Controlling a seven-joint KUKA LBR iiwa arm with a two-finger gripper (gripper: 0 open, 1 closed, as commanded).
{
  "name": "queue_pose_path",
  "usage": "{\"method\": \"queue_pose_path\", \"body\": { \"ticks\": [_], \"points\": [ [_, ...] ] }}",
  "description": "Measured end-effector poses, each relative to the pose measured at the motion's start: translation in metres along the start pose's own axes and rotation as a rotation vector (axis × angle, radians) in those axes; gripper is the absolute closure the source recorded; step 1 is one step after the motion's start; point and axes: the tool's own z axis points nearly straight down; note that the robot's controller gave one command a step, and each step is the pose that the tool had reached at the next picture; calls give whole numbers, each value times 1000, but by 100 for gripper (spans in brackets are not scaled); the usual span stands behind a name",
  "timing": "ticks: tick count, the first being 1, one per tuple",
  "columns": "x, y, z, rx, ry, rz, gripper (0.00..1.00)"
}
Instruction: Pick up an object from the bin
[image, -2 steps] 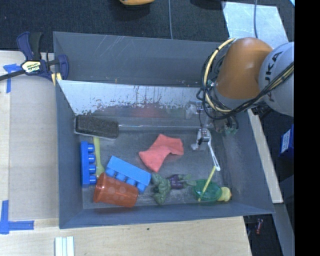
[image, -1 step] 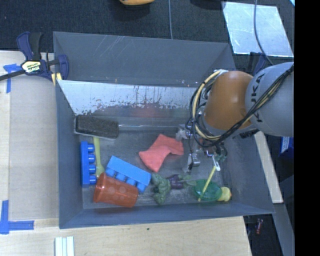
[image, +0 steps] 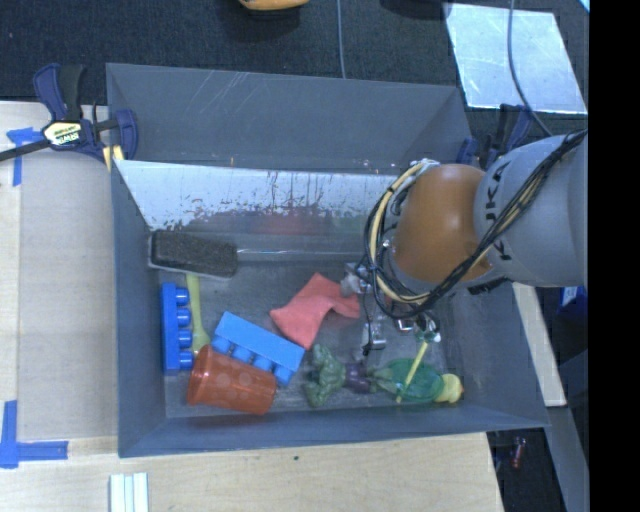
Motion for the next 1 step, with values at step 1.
{"method": "queue_pose_path", "body": {
  "ticks": [1],
  "points": [
    [-47, 17, 1, -4, 5, -197, 0]
  ]
}}
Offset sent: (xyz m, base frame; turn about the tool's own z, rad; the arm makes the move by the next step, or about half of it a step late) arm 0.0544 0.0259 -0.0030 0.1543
